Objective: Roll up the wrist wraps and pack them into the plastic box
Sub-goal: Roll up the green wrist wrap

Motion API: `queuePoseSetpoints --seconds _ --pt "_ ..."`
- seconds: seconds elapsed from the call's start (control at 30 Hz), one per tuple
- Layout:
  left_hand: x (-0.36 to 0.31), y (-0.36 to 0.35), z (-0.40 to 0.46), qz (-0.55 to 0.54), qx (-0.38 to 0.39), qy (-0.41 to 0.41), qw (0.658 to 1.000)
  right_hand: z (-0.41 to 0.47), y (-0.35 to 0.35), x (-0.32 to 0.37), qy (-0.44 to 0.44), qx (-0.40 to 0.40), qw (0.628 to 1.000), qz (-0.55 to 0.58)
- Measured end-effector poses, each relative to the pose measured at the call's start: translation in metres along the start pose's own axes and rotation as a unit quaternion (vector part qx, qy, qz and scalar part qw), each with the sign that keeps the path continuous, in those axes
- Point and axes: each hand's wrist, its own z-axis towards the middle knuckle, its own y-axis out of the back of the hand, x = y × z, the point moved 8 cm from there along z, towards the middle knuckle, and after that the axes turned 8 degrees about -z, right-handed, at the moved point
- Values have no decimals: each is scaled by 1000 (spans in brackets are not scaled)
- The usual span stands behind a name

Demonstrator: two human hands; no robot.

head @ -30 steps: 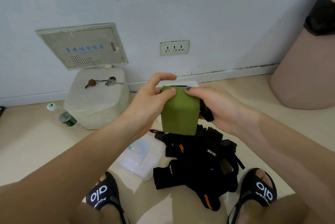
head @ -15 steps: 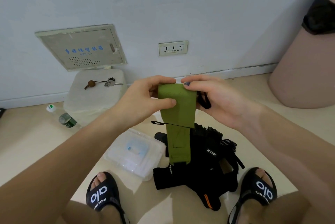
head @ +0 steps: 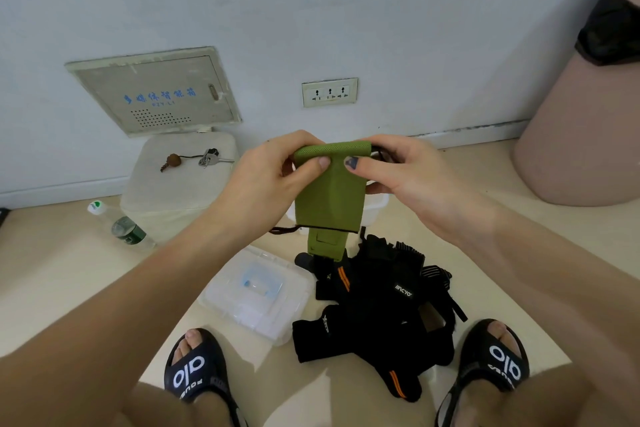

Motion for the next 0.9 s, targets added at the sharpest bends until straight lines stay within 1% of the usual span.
queuePoseSetpoints --seconds 0.13,0.27,0.33,0.43,0.57,0.9 --pt "-1 3 3 -9 -5 -1 1000 1 3 5 28 -17 998 -53" --pt "3 -1 4 -108 16 29 994 3 6 9 41 -27 997 -54" --pt "2 -2 4 -157 17 30 987 4 6 9 35 -22 999 -31" --pt "-2 -5 2 -219 10 28 975 4 6 7 14 -17 999 45" --pt "-12 -12 -2 -245 15 15 969 4 8 1 -3 -36 993 116" --pt "-17 -18 -4 -267 -9 15 964 1 11 0 -16 -56 990 125"
